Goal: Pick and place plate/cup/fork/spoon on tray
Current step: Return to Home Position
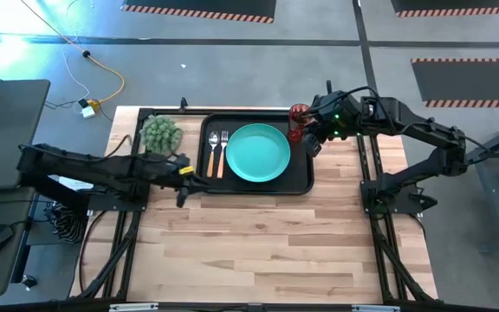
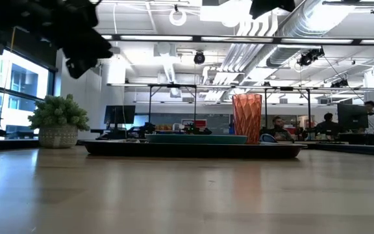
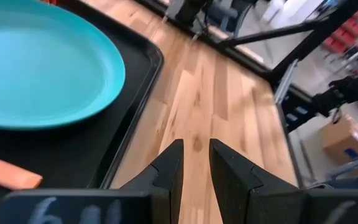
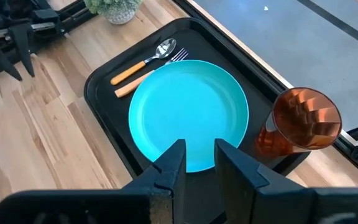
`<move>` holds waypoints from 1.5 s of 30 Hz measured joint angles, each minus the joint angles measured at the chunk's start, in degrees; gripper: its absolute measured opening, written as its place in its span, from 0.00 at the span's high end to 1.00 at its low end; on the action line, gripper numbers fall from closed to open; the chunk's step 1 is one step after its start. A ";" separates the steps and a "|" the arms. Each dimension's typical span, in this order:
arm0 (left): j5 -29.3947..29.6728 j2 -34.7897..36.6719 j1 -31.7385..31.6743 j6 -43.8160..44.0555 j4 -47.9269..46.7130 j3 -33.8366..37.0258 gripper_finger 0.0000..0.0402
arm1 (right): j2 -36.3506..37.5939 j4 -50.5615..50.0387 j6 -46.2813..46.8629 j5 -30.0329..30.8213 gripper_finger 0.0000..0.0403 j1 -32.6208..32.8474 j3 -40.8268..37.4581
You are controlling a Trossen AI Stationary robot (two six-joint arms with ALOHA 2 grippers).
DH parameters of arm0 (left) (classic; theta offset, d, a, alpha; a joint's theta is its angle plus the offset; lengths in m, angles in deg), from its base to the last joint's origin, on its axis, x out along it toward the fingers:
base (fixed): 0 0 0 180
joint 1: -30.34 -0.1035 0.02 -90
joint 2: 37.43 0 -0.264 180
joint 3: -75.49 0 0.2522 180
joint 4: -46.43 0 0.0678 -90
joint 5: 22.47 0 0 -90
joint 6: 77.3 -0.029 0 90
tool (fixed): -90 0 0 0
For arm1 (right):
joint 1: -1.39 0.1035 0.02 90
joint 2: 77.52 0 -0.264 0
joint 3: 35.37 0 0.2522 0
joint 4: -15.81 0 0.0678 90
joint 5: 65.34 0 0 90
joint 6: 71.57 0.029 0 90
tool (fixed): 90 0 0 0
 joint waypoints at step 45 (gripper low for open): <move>1.38 41.24 -0.02 -11.98 1.43 23.69 0.83 | 28.73 23.03 -12.60 8.31 0.81 11.93 -19.93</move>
